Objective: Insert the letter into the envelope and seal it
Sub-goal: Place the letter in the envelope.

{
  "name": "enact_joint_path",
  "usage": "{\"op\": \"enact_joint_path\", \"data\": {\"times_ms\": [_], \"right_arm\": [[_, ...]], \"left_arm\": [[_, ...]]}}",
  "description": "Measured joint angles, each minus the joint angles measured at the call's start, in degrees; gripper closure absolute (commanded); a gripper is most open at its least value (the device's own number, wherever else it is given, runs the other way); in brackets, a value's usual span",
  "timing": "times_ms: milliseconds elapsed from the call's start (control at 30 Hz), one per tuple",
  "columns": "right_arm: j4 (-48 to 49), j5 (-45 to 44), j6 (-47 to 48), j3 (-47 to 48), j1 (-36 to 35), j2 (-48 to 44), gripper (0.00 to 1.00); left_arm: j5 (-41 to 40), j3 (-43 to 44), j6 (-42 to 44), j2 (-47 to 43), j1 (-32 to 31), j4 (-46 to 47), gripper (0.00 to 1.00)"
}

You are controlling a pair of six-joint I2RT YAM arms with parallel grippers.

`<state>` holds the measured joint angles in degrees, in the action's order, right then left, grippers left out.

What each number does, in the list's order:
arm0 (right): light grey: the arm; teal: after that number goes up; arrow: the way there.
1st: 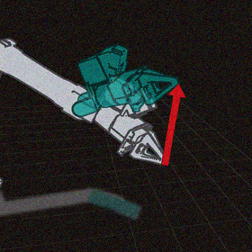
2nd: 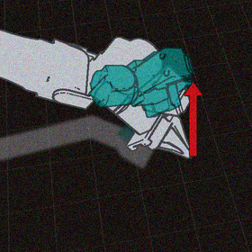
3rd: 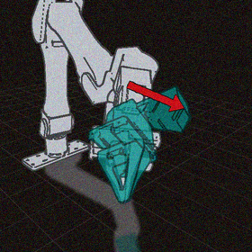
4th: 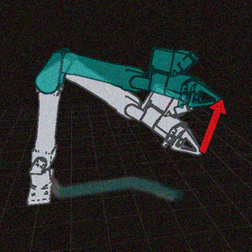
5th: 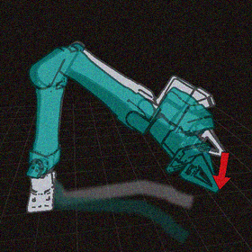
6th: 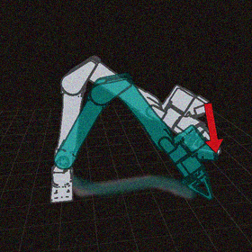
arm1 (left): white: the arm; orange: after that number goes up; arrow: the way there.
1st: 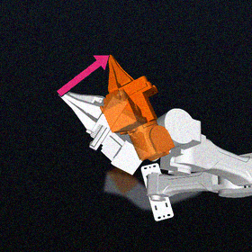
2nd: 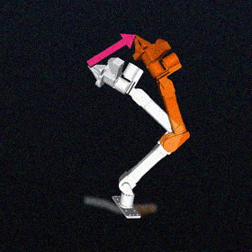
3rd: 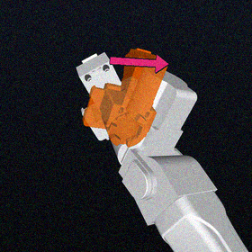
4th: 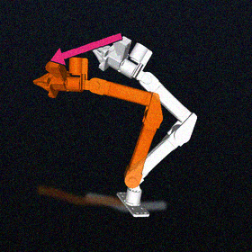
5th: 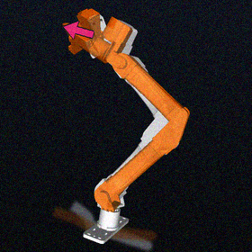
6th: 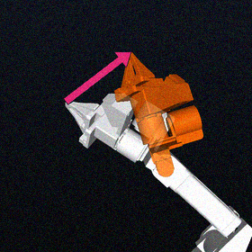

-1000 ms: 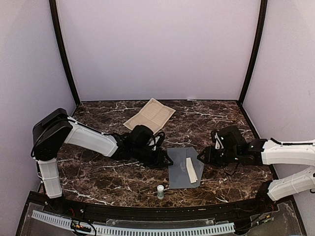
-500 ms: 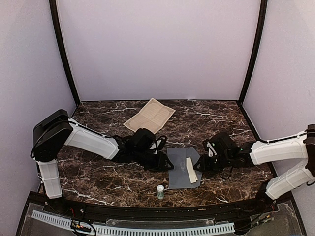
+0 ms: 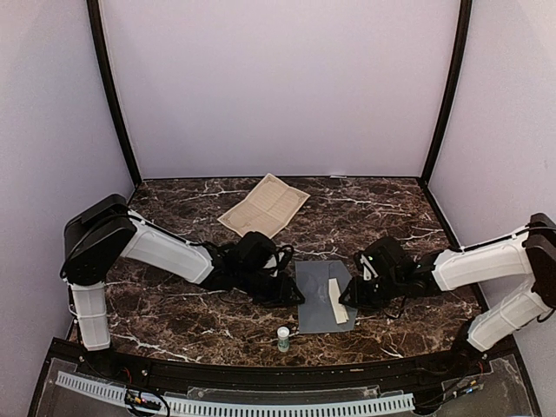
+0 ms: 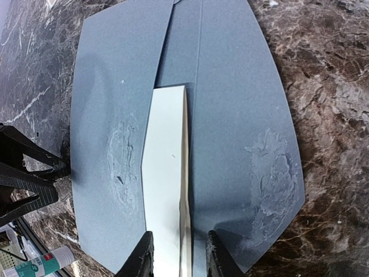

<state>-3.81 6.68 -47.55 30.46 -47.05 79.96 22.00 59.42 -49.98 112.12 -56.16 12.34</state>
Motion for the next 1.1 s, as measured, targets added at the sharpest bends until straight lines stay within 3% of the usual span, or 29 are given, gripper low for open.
{"op": "enact_joint_path", "data": {"times_ms": [467,1100], "right_arm": [[2.43,1.31,-0.92,0.85,-0.79,2.62,0.76],[4.09,1.73,-1.29,4.28,-3.34,7.19,0.81]], "left_arm": [[0.87,0.55,-0.02,1.16,0.00,0.20,0.78],[1.31,1.01,-0.20,1.70,-0.04,0.15,0.83]]}}
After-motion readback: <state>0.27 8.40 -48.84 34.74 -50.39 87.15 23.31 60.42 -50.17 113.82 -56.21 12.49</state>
